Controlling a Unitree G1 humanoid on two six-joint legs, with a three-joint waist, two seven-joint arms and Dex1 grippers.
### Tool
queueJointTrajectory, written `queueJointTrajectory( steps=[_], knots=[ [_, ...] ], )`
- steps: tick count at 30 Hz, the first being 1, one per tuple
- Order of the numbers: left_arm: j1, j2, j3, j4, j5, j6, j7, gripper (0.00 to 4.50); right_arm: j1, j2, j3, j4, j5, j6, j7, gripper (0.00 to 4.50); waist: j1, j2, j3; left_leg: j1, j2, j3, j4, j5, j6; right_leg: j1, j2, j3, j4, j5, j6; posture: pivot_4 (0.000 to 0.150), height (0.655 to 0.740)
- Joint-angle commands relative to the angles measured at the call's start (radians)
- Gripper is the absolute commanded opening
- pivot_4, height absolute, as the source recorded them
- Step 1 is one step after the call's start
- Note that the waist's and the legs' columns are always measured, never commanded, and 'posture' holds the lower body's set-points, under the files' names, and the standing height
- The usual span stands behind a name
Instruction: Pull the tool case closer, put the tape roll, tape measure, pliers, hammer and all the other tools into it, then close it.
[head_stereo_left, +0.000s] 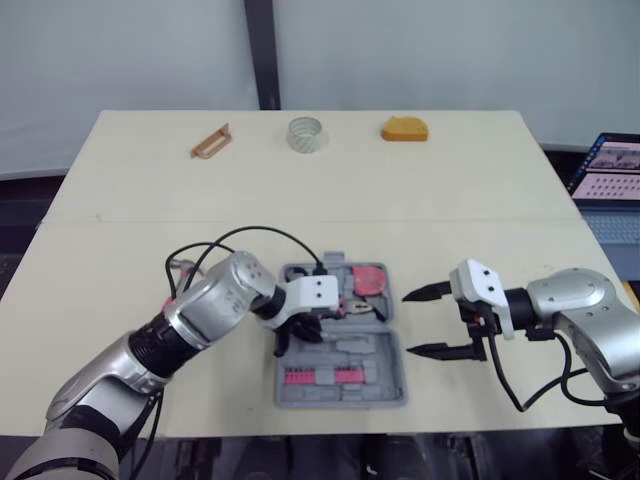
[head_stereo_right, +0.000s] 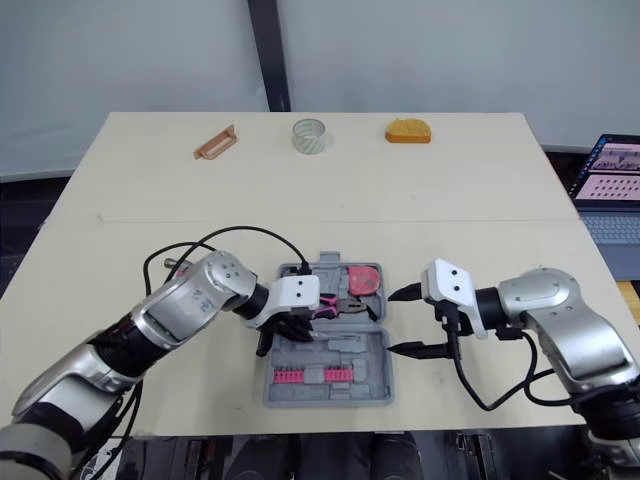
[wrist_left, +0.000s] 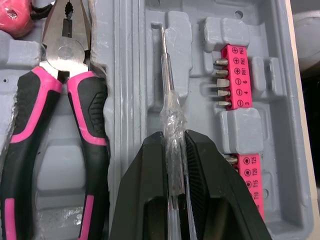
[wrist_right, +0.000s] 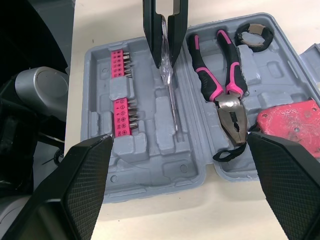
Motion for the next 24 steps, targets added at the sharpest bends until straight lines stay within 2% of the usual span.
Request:
queueJointTrajectory(
  steps=[1,24],
  knots=[
    [0.005,-0.008,0.004,-0.019,0.008,-0.01,0.005,0.06,0.0,-0.012,-0.024,-0.035,0.017,0.004,0.003,4.5,0.0,0.0,0.0,0.0,0.0,0.0,0.0,0.0,0.0,0.0,0.0,0.0,0.0,0.0,0.0,0.15,0.74],
    [0.015,-0.031,0.004,0.011,0.029,-0.038,0.012,0.06,0.01,-0.009,-0.028,-0.036,0.016,0.011,-0.004,4.5,0.0,0.0,0.0,0.0,0.0,0.0,0.0,0.0,0.0,0.0,0.0,0.0,0.0,0.0,0.0,0.15,0.74]
  ],
)
